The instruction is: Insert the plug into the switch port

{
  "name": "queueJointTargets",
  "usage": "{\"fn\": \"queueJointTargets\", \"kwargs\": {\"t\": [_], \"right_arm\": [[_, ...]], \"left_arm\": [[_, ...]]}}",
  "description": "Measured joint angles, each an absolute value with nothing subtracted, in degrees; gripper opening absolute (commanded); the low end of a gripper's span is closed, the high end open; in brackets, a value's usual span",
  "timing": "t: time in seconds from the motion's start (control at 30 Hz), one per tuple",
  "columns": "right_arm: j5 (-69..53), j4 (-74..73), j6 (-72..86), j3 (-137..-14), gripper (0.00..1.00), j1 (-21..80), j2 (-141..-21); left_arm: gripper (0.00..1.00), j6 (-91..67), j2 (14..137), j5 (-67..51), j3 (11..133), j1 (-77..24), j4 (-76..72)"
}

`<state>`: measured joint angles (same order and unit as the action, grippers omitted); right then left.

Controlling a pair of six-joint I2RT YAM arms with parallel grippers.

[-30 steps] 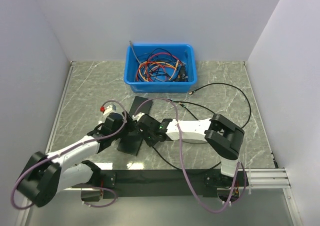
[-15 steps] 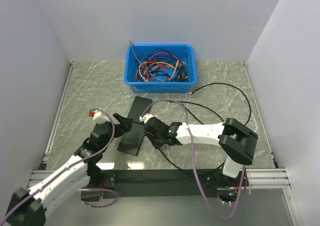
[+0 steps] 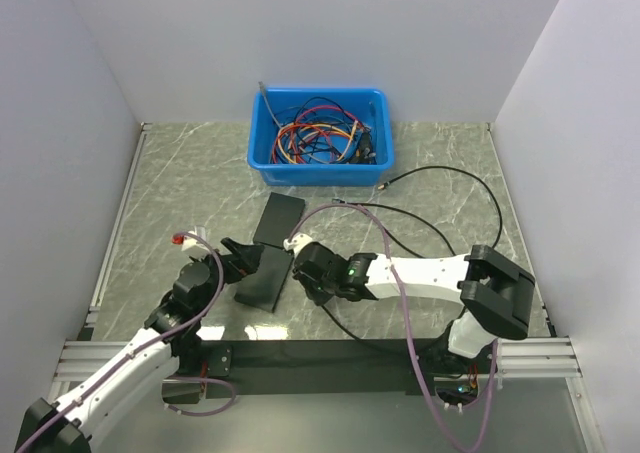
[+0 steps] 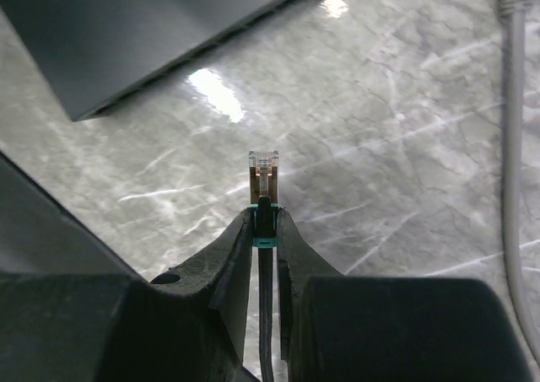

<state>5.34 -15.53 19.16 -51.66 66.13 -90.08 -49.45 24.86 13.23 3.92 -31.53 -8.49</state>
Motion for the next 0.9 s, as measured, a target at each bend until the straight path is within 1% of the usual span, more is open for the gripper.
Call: {"fn": "queueJointTargets", "kwargs": {"t": [0.17,0.33,0.9], "right_arm": [[5.3,-15.59,19.03,-52.16,0.0,67.16,-90.72],[5.61,-16.32,18.35,-55.09,0.0,67.68,-94.13],[5.56,-19.31,15.88,-64.69,0.0,67.75,-104.64]], "left_arm": [[0.99,-51.83,30.17,13.28,3.92,-31.24,-7.77],[1.0,-53.74,34.65,13.04,3.9,-31.2,-8.38],[1.0,-52.56,52.14,9.63,5.5,-31.14,-19.88]]}}
